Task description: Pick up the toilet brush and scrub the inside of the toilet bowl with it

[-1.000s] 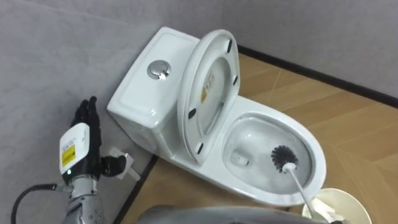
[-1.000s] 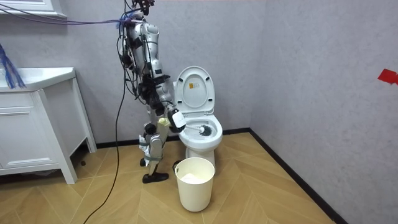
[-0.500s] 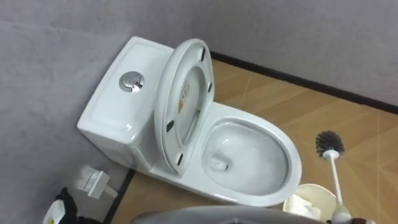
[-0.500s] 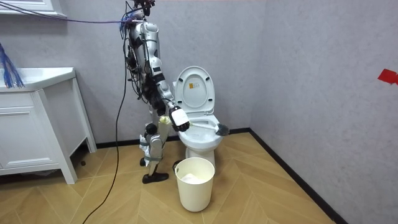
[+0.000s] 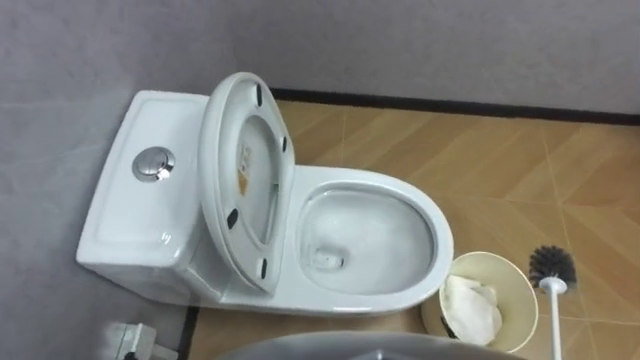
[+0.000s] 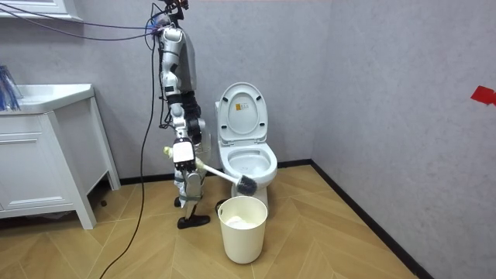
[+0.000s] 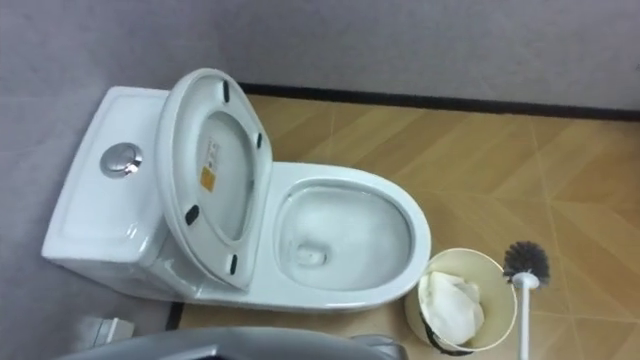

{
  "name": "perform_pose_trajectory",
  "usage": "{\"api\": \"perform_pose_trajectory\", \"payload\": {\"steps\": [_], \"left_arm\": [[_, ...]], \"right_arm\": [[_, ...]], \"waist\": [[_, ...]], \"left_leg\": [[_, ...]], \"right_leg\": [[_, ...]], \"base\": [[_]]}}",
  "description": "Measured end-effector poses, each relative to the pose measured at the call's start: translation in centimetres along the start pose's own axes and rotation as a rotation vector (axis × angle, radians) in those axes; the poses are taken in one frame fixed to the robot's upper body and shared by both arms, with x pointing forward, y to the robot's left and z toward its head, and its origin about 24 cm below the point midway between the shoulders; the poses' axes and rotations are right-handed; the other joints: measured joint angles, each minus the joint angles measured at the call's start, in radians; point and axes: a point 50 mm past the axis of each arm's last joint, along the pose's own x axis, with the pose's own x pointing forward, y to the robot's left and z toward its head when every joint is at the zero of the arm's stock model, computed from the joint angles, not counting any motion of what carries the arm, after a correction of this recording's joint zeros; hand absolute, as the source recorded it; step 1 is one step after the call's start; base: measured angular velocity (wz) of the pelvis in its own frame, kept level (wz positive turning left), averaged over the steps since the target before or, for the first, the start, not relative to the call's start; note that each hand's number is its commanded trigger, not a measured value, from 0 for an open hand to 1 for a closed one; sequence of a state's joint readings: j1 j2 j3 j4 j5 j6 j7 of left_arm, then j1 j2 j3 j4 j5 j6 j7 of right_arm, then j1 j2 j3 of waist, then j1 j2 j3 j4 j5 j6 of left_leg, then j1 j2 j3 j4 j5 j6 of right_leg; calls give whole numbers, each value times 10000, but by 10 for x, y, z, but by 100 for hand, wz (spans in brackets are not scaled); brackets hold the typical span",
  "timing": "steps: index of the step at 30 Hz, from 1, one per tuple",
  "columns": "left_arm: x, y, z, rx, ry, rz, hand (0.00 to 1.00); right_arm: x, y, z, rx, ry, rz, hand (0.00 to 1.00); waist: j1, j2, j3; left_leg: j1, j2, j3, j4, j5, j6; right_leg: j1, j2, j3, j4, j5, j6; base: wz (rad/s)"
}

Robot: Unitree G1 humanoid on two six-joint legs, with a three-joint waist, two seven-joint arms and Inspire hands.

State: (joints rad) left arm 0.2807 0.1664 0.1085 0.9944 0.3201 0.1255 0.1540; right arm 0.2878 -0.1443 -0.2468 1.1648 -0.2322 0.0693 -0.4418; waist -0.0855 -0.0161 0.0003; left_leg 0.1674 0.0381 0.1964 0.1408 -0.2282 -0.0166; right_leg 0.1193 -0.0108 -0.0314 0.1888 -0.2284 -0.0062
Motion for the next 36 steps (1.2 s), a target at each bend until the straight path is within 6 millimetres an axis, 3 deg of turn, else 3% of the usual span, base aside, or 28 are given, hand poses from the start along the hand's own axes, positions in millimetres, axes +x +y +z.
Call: {"api": "perform_pose_trajectory", "payload": {"steps": [4,13,26,36], "left_arm": [[2,0,13,188,-268,-156,0],[2,-2,12,260,-94,-335,0],[-1,-9,-12,902,813,-662,0],[-3,-15,-15,1255,968,-1232,0]], "right_arm": [[-1,4,-1,-233,116,369,0],[-3,14,5,-585,145,1338,0],[-5,24,9,-939,169,2524,0],[-8,33,7,-1332,569,3883,0]], "waist": [[-33,14,-4],[7,10,-25],[80,18,3],[75,49,8]], "left_leg": [[22,6,132,5,-6,4],[23,4,151,81,-5,2],[158,7,126,81,-5,2],[190,7,-88,150,-4,3]], "right_leg": [[-22,0,32,-3,4,-2],[-20,-6,27,-23,13,-16],[47,-14,50,-35,13,-15],[154,-19,-35,-12,17,-20]], "base": [[-6],[-2],[-1],[4]]}}
